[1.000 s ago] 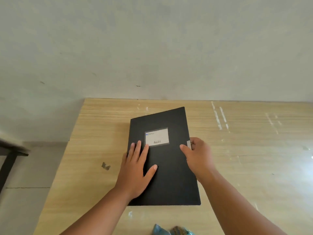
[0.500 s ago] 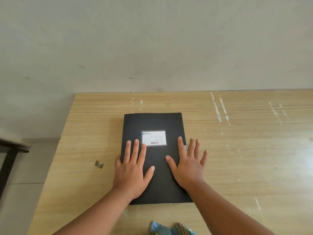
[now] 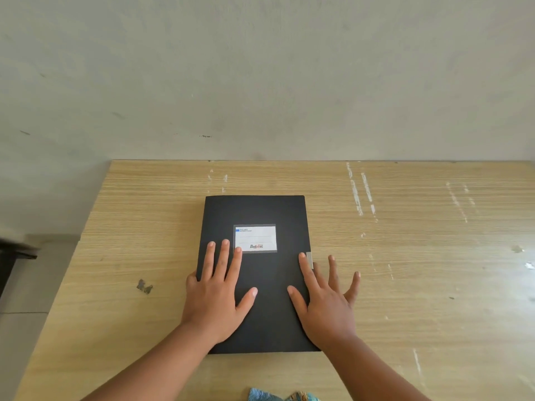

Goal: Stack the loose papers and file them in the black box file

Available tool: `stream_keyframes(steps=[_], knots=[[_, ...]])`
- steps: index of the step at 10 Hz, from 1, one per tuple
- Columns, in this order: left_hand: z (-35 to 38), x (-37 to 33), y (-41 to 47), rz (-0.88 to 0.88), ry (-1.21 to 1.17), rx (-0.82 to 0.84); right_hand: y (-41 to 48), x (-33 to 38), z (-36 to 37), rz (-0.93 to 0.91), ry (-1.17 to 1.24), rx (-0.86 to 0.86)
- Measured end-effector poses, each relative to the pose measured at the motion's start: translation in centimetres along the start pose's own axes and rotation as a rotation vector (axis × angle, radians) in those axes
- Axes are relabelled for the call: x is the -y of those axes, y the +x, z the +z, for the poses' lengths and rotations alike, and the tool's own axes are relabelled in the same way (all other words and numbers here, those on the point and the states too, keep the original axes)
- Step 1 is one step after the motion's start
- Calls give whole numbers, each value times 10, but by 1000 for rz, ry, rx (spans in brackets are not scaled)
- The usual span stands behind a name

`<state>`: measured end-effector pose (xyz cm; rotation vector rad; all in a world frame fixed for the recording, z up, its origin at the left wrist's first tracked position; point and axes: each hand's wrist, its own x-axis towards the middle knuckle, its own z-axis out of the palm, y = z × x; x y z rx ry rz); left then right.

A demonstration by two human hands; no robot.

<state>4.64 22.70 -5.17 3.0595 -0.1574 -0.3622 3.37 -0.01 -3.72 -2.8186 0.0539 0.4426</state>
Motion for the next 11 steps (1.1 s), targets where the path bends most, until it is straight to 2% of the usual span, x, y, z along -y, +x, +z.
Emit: stream_keyframes(steps=[4, 7, 8, 9, 10, 11], knots=[[-20, -109, 84, 3, -39, 20, 73, -103, -59, 45, -93, -11], [-31, -113, 124, -20, -30, 46, 107, -105, -71, 38, -68, -10], [-40, -109, 132, -5, -92, 117, 111, -102, -72, 50, -26, 16], [-58, -106, 130, 15, -162, 185, 104, -102, -78, -6, 91, -35], [-84, -105, 123, -42, -262, 169, 91, -103, -91, -81, 244, -98], [-118, -111, 108, -59, -534, 96, 79, -97, -120, -74, 470, -117]])
